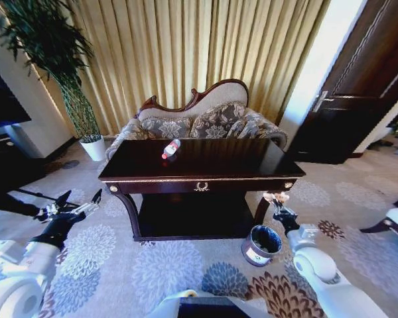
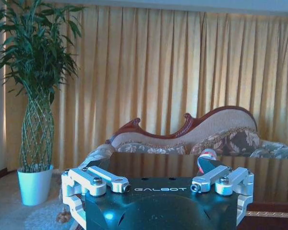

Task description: Move to the front of the table and place the trash on the table into the trash bin.

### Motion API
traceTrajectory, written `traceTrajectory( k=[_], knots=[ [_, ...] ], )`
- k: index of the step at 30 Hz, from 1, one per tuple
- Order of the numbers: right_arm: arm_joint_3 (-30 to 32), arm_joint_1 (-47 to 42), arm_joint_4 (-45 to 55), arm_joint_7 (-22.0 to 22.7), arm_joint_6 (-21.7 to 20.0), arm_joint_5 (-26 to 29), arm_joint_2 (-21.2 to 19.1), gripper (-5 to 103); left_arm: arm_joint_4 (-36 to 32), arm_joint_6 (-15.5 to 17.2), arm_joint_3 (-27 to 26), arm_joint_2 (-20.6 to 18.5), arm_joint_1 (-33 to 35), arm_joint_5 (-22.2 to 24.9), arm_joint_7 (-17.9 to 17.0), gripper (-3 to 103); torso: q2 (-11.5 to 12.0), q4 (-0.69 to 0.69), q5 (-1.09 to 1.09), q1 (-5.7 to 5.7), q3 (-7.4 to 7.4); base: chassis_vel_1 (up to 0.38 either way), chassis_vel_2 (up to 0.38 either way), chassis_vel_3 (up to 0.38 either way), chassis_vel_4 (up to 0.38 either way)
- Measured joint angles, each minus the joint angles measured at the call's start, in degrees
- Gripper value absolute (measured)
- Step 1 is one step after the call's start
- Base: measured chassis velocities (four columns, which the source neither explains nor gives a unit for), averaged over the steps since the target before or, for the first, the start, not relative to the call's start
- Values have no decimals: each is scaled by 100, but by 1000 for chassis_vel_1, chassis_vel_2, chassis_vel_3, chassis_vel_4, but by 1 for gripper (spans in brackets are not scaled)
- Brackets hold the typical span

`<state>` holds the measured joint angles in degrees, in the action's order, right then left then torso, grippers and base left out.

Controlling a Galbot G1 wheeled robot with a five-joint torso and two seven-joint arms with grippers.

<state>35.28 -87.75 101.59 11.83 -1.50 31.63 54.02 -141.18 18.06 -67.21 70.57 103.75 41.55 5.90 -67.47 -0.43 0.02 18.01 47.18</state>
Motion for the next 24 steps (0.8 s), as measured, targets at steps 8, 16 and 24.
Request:
traceTrajectory(
  k=[8,16,24],
  knots=[
    [-330,821,-1628,-110,-204,-268,198,1,-75,-5,2,38,-16,20,15,100,-3,2,-2,-4,0,0,0,0,0],
    [-360,1503,-3422,-395,-91,-717,491,1,-181,-19,8,155,45,39,24,100,-2,0,-1,-2,0,0,0,0,0],
    [-305,2098,-4222,-265,-7,-1195,932,4,-206,-14,-9,196,55,37,108,100,-1,1,-2,-1,0,0,0,0,0]
  ],
)
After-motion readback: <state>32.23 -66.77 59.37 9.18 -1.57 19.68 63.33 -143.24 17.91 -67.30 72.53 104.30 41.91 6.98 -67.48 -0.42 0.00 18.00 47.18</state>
